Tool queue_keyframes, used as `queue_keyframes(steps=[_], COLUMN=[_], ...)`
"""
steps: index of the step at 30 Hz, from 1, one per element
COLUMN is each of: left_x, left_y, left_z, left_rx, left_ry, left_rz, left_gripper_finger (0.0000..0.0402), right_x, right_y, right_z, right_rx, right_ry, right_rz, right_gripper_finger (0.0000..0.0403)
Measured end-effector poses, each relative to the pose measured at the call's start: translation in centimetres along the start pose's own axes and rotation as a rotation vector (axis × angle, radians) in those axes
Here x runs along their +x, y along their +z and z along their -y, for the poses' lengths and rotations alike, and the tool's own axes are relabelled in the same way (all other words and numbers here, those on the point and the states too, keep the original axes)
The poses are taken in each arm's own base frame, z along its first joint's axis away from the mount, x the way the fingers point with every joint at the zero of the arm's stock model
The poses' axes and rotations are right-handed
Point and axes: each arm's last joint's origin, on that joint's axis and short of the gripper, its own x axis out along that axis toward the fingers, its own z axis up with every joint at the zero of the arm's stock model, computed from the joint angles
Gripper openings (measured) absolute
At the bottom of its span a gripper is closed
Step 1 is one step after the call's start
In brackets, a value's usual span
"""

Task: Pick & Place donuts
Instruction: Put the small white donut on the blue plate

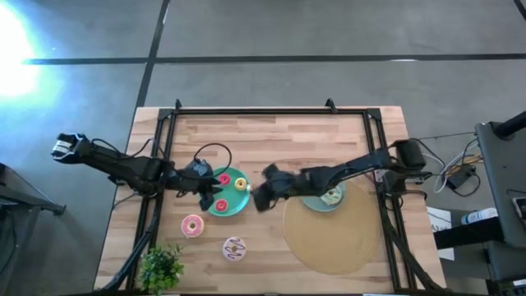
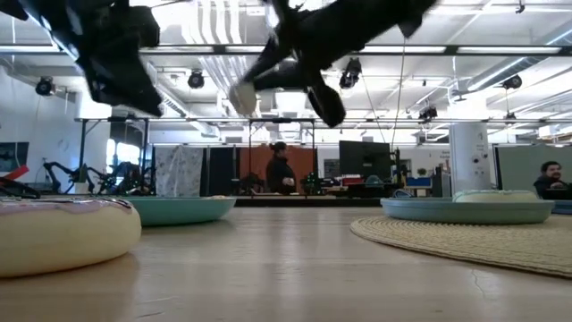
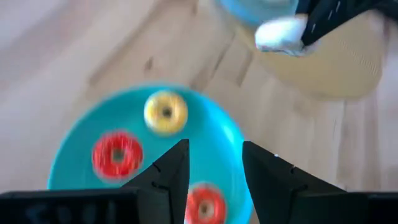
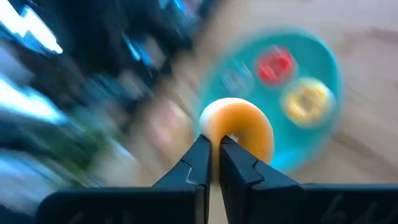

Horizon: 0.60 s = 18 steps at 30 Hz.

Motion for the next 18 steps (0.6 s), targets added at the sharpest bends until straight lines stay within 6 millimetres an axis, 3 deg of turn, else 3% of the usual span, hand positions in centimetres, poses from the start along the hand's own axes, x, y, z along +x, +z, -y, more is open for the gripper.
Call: queue_keyframes(steps=[4,8,12,18], left_x=[-0.2,-0.1,0.4,1.3], left_y=[0.9,1.8,2.4,3.3], left_z=[1.2,2.7,3.6,4.0], left_rx=[0.082,0.246,0.374,0.344], left_ry=[0.004,0.039,0.098,0.153], left_rz=[0.182,0.358,0.465,0.560], left_gripper_finger=[0.0122,0.0122,0.0122,0.0122], right_x=[-0.8,-1.8,-1.9,-2.1], right_y=[0.7,1.4,1.4,2.2], right_z=[1.6,2.0,2.3,1.5], right_rx=[0.304,0.552,0.640,0.690], right_ry=[0.256,0.481,0.519,0.522], right_rz=[0.197,0.314,0.405,0.492], right_gripper_finger=[0.0013,0.0013,0.0013,0.0013])
